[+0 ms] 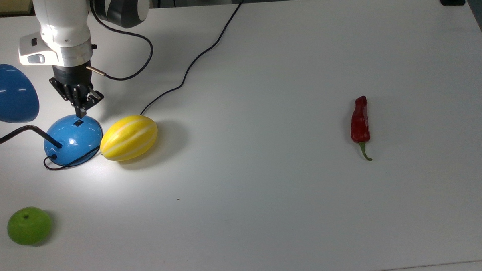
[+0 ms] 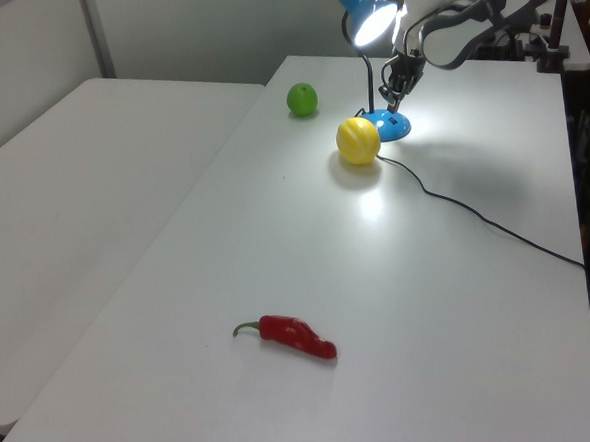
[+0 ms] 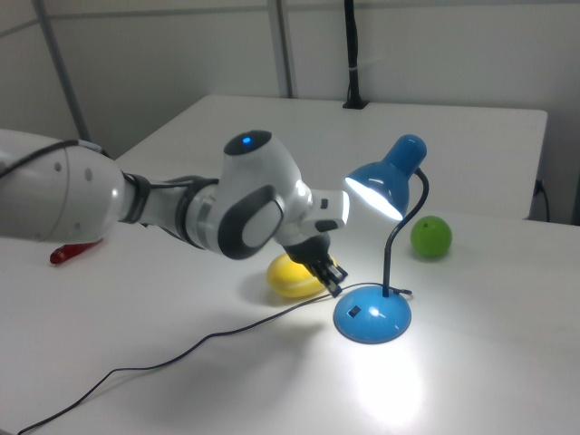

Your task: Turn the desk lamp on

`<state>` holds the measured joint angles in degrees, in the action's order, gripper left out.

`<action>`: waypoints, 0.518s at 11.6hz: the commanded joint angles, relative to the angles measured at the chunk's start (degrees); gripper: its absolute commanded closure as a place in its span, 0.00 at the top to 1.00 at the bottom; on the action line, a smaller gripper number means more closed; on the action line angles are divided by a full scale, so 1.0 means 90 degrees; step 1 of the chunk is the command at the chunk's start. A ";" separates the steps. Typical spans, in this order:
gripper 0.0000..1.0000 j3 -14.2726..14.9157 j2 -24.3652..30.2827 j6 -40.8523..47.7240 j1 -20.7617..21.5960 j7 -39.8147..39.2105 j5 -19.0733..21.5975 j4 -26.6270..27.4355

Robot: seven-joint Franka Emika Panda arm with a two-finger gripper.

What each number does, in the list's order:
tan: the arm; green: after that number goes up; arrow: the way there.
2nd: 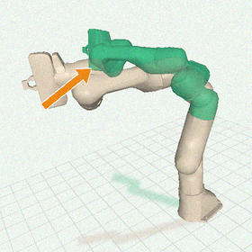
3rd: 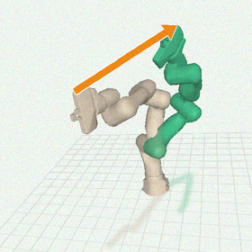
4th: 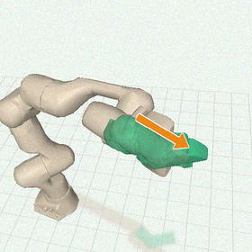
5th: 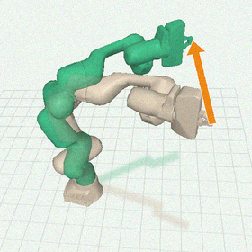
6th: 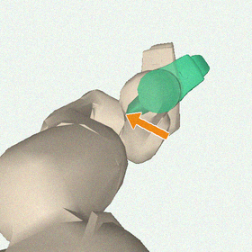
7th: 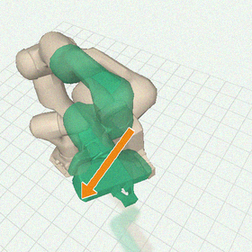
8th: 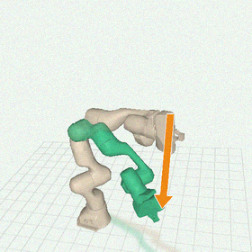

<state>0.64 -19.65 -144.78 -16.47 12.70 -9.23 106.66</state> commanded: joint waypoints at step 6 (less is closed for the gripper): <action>0.00 -0.0052 0.1323 0.3612 0.1789 -0.0024 0.0010 -0.0520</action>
<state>-0.20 -10.66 -121.61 -6.01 12.74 -9.23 105.28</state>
